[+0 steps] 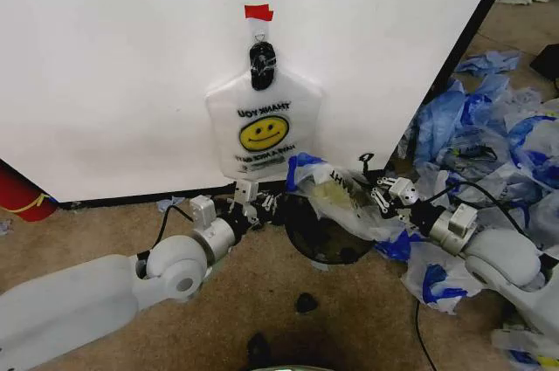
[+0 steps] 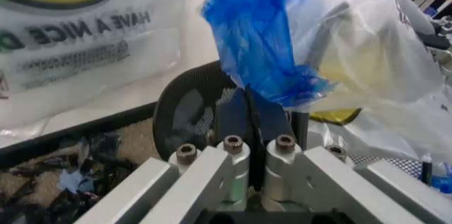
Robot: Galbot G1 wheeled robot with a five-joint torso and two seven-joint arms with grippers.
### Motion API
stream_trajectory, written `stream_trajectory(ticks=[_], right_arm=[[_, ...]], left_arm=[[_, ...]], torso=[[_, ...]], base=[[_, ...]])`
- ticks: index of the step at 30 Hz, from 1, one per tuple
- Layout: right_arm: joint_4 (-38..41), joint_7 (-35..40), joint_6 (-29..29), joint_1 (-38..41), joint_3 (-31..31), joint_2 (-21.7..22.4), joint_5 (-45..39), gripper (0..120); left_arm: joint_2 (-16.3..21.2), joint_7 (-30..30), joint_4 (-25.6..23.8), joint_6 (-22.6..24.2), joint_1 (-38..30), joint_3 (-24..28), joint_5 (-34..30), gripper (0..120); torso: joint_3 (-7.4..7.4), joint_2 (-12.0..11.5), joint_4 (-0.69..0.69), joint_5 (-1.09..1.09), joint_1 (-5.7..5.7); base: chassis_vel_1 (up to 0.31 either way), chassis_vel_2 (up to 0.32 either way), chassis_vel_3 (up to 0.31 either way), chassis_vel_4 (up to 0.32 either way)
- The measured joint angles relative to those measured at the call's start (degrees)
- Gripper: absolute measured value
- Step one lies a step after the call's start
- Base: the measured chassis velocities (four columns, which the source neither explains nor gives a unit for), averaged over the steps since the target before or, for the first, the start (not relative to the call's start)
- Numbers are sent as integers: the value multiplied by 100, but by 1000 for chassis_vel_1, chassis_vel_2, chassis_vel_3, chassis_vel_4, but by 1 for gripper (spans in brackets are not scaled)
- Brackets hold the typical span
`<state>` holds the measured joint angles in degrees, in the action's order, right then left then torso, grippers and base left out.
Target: Pick up the garbage bag from the wall and place it over the trash bin.
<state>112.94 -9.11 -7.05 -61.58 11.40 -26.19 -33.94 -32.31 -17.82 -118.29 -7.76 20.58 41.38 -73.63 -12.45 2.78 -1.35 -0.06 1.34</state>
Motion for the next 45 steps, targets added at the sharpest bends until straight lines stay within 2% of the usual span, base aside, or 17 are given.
stream_trajectory(ticks=[26, 45], right_arm=[[-14, 355, 122, 25, 27, -360, -304, 1], [58, 763, 340, -2, 23, -620, -892, 1]], left_arm=[[-21, -52, 106, -46, 870, -649, 103, 0], [78, -16, 82, -166, 1957, -1365, 452, 0]], torso=[[0, 0, 0, 0, 0], [0, 0, 0, 0, 0]], base=[[0, 0, 0, 0], [0, 0, 0, 0]])
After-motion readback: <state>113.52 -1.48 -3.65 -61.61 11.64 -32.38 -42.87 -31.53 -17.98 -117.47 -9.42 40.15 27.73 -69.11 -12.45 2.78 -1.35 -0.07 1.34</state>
